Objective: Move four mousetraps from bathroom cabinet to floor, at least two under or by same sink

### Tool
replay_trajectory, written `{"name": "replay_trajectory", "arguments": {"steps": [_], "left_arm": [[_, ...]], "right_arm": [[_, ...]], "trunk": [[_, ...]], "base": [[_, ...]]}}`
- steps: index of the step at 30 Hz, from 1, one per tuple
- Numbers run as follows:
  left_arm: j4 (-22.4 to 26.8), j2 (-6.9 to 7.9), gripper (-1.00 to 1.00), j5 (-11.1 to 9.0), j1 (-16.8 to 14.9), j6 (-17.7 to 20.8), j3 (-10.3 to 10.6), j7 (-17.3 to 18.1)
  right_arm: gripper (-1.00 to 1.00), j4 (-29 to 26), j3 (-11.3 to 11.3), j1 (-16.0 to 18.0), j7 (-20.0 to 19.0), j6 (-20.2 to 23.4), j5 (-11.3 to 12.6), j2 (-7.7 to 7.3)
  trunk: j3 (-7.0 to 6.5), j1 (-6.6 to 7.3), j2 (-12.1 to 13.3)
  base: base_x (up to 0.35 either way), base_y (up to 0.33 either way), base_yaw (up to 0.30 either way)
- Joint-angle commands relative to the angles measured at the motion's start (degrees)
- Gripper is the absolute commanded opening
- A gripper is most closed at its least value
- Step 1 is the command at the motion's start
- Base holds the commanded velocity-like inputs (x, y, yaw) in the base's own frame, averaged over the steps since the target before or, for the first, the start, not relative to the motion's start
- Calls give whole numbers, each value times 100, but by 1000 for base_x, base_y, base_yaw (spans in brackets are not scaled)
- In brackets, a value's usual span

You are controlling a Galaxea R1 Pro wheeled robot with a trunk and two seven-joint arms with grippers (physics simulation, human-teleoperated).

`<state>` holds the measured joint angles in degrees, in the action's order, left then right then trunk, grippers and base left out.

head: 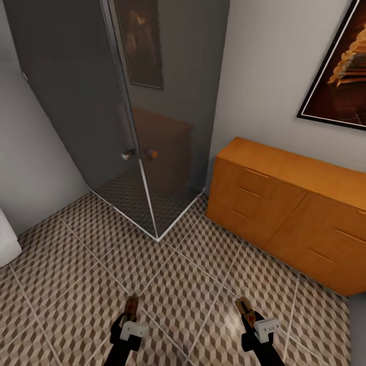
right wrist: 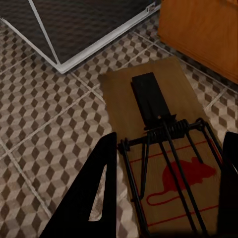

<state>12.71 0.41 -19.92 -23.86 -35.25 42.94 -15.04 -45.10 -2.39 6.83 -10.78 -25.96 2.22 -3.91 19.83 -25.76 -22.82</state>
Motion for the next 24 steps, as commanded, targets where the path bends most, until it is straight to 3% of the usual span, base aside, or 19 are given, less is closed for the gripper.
{"name": "replay_trajectory", "arguments": {"steps": [1,7,9,12,14,16,18,24], "left_arm": [[3,3,-100,-21,-5,-8,50,-49],[14,53,-100,-38,-5,-14,15,-86],[22,118,-100,-87,-5,-31,-103,-93],[35,292,-100,-267,-5,-297,-764,-92],[30,390,-100,-365,-5,-557,-1516,-64],[6,442,-100,-401,-5,-679,-2001,-7],[-83,468,-100,-415,-5,-731,-2203,120],[-613,559,-100,-417,-5,-886,-2328,633]], "right_arm": [[-100,1,-10,2,-20,-15,33,-4],[-100,1,-7,2,-20,-15,33,-4],[-100,1,-7,2,-20,-15,33,-4],[-100,1,-7,2,-23,-18,33,-6],[-100,1,-7,2,-21,-19,33,-8],[-100,1,-7,2,-26,-16,33,-7],[-100,1,-7,2,-26,-17,33,-6],[-100,1,-14,2,-29,-21,33,-6]], "trunk": [[9,-3,-10],[9,-3,-10],[9,-3,-10],[9,-3,-10],[9,-3,-10],[9,-3,-10],[9,-3,-10],[9,-3,-10]], "base": [[0,0,286],[0,0,286],[0,0,286],[0,0,286],[0,0,286],[0,0,286],[0,0,286],[0,0,286]]}}
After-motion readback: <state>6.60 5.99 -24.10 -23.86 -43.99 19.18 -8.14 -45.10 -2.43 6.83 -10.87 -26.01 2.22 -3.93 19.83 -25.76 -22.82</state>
